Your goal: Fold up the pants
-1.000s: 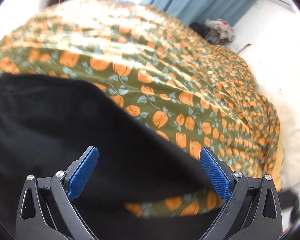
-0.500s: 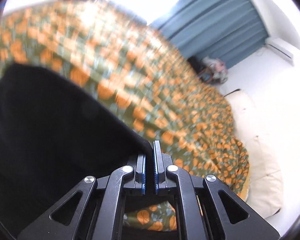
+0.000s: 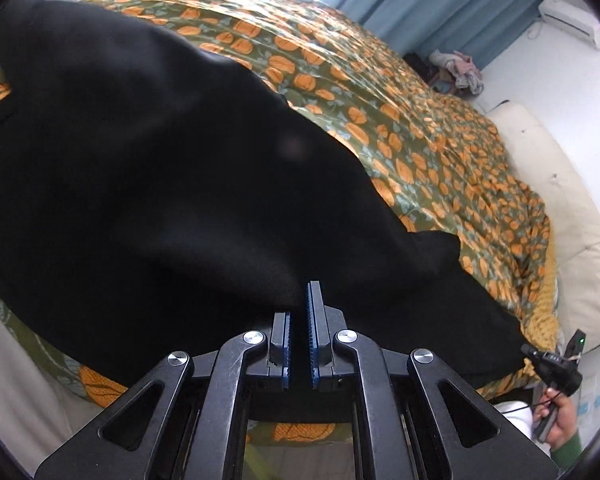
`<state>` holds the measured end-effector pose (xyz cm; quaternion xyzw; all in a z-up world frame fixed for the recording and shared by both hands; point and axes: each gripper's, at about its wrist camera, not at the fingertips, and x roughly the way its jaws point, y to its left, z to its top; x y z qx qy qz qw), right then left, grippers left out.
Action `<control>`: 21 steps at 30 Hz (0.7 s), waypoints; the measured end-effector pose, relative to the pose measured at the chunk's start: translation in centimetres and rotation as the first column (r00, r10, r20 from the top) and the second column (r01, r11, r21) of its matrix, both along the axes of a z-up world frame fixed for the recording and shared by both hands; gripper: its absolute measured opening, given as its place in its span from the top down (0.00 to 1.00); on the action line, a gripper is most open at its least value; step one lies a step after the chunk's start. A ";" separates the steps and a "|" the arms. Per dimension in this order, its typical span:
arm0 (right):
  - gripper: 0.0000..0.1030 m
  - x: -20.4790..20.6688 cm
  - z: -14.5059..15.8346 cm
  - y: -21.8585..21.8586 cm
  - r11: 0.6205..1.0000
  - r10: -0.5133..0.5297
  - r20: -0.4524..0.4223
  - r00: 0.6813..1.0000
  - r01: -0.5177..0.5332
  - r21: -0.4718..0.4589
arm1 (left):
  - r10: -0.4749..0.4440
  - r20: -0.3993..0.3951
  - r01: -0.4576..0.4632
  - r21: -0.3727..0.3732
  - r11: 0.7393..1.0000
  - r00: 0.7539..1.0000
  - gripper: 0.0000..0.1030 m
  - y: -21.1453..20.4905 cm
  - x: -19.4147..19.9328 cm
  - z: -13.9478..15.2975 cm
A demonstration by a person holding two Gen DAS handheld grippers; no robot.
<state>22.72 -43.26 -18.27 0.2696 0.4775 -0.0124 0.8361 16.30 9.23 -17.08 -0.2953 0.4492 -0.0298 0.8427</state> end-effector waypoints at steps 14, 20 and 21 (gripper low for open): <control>0.95 -1.8 0.1 -1.0 0.999 -0.035 -0.065 0.997 0.034 -0.027 | -0.022 0.008 0.022 0.016 1.000 1.000 0.96 -0.9 -2.3 0.4; 0.95 -2.2 -2.1 -2.0 0.997 -0.074 -0.137 0.988 0.072 -0.020 | -0.016 -0.050 0.016 0.001 1.000 0.999 0.87 -0.4 -1.9 -0.7; 0.95 -2.3 -2.2 -2.0 0.997 -0.074 -0.136 0.988 0.072 -0.022 | -0.012 -0.051 0.012 0.003 1.000 0.999 0.81 -0.3 -2.2 -0.6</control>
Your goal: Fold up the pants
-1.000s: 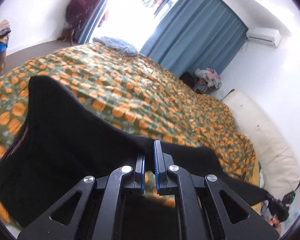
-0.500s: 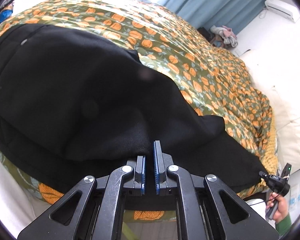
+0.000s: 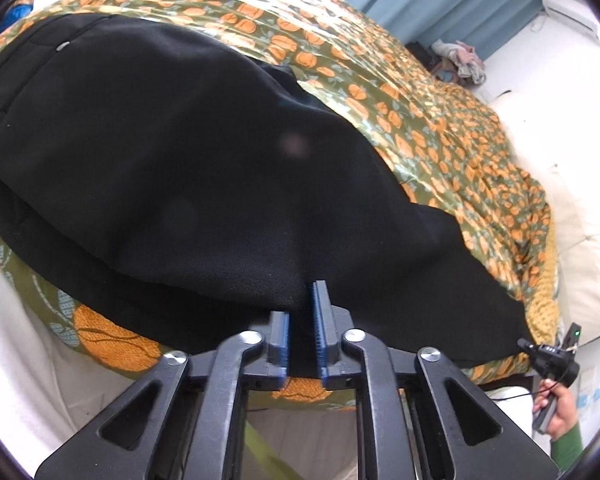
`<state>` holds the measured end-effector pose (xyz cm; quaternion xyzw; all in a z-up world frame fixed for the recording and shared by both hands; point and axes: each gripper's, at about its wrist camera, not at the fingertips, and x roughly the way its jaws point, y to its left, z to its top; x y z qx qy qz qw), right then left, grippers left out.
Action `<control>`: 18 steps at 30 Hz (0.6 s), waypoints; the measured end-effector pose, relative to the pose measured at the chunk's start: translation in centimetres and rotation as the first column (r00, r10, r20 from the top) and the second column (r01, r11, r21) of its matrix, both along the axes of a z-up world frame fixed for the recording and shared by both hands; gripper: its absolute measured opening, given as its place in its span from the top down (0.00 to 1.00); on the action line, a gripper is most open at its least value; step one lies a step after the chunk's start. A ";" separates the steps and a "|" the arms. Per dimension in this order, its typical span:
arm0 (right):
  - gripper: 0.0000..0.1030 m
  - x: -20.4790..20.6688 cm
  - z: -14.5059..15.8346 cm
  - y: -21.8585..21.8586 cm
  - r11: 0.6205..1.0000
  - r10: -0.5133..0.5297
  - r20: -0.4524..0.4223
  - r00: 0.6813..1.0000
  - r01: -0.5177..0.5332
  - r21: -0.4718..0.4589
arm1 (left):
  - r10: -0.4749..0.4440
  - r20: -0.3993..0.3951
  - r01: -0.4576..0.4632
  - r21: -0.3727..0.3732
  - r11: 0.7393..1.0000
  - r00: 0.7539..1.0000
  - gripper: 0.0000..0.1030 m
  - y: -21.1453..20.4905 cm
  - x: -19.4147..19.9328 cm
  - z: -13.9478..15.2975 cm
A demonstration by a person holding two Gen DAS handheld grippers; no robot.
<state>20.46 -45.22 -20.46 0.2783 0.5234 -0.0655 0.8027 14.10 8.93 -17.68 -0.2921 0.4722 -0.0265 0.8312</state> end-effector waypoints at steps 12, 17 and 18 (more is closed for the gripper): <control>0.94 0.3 0.1 0.6 0.999 0.008 0.002 1.000 -0.008 -0.048 | 0.220 0.022 -0.214 -0.168 0.962 0.975 0.94 5.0 -1.4 -1.5; 0.94 0.2 0.2 0.5 0.999 0.007 0.008 1.000 -0.007 -0.051 | 0.193 0.037 -0.190 -0.071 0.979 0.981 0.96 3.7 -2.4 0.4; 0.94 0.1 0.1 0.5 0.999 0.006 0.007 1.000 -0.005 -0.050 | 0.190 0.031 -0.188 -0.054 0.981 0.981 0.96 3.4 -2.4 0.5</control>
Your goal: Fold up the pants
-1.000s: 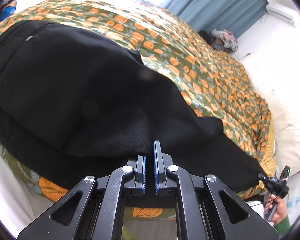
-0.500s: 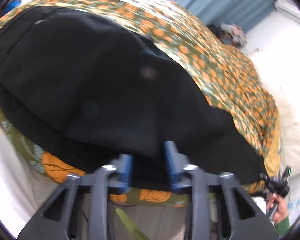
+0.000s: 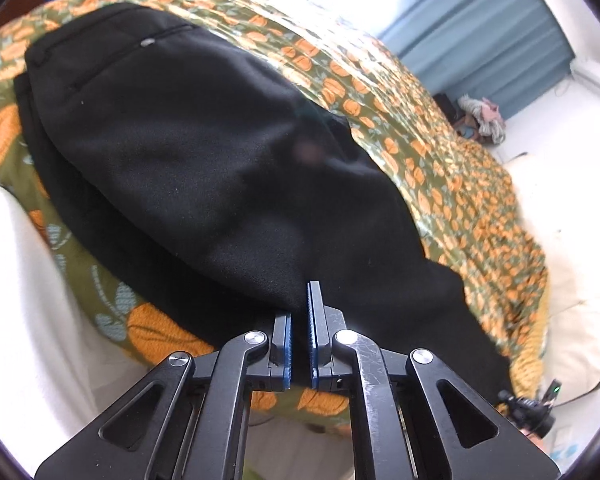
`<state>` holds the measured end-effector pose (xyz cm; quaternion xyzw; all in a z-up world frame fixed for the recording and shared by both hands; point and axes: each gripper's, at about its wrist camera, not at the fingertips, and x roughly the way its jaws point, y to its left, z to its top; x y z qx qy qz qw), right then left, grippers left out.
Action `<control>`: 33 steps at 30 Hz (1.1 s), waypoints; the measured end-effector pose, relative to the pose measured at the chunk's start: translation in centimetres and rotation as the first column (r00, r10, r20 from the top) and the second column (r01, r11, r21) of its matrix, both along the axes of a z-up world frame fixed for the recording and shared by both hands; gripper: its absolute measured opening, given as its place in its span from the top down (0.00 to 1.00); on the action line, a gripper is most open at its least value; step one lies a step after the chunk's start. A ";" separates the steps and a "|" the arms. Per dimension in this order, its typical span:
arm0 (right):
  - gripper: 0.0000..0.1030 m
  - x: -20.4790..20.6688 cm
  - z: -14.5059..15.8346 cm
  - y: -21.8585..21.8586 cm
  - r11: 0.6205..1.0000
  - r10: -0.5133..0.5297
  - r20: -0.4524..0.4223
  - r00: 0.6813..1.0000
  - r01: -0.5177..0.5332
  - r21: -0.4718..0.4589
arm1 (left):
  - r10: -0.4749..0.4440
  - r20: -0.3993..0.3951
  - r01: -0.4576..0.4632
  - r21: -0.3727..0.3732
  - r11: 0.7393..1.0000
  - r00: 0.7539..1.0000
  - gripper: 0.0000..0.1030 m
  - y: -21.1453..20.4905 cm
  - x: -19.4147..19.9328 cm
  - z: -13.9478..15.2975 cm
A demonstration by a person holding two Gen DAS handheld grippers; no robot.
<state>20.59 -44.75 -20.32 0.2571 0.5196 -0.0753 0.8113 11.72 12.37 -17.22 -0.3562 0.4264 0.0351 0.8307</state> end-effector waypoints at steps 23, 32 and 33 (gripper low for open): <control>0.92 -0.5 -0.6 -0.1 1.000 0.002 -0.042 0.999 -0.002 0.004 | 0.007 -0.161 0.011 0.106 0.994 0.987 0.51 -0.4 0.8 -1.1; 0.43 -0.7 0.9 1.0 0.997 0.023 -0.015 1.000 -0.024 -0.080 | -0.009 -0.219 0.025 0.070 0.997 0.976 0.42 -0.8 -2.1 0.8; 0.43 -0.8 1.0 1.0 0.996 0.021 -0.015 1.000 -0.022 -0.087 | -0.012 -0.206 0.034 0.100 0.994 0.978 0.42 -1.0 -2.4 1.7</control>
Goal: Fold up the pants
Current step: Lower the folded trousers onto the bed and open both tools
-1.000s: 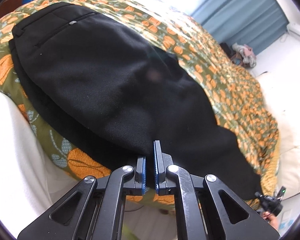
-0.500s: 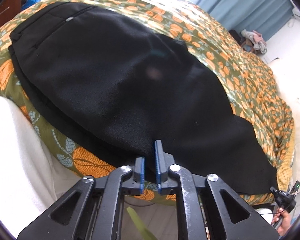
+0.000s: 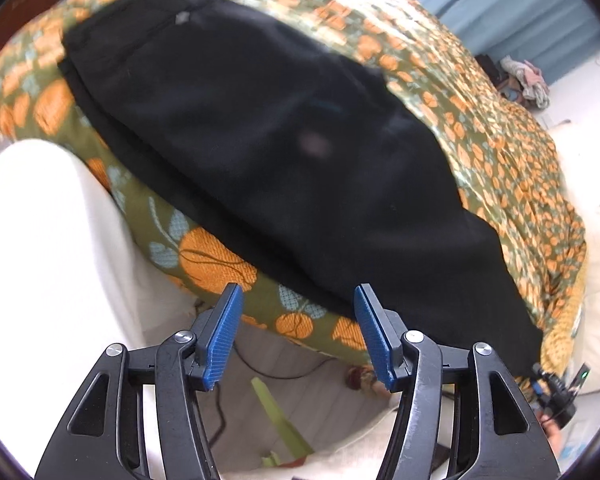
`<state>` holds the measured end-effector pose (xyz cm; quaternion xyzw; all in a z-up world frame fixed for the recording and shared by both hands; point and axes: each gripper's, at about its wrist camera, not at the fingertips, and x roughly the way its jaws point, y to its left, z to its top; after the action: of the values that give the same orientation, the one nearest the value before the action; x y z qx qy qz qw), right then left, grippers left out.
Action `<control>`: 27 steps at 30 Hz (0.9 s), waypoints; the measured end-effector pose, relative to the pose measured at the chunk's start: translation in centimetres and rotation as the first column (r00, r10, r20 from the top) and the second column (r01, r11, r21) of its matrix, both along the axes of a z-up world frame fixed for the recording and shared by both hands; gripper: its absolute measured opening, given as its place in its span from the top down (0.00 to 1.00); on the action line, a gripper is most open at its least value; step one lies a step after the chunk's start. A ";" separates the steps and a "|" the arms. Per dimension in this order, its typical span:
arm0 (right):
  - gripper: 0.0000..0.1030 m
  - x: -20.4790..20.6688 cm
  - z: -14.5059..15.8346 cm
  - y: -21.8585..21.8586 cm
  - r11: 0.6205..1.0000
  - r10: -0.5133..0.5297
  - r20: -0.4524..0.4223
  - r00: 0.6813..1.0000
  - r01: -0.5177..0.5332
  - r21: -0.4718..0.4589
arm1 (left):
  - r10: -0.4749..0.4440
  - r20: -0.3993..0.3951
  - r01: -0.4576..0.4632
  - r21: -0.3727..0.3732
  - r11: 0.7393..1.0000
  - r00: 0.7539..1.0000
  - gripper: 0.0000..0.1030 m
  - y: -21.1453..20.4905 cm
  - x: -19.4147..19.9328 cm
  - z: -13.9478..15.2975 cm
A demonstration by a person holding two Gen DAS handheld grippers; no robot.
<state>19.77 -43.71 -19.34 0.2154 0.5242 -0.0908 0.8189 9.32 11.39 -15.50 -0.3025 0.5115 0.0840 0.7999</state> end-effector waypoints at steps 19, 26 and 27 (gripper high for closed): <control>0.26 6.5 6.5 19.5 0.925 0.378 0.213 0.901 -0.378 -0.044 | -0.151 -0.019 0.138 0.521 0.843 0.988 0.15 1.7 13.3 -3.3; 0.24 7.4 -2.3 32.2 0.765 0.643 -0.019 0.765 -0.644 -0.013 | -0.065 -0.046 0.079 0.508 0.858 0.997 0.12 4.4 10.9 -4.2; 0.23 5.9 -2.9 33.1 0.734 0.671 -0.055 0.740 -0.673 -0.089 | -0.059 -0.050 0.076 0.510 0.857 0.997 0.12 4.4 10.8 -4.1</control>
<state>25.67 -10.63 -22.28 -0.0316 0.5690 0.1818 0.8014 20.14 15.79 -19.64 -0.0600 0.4940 0.1933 0.8456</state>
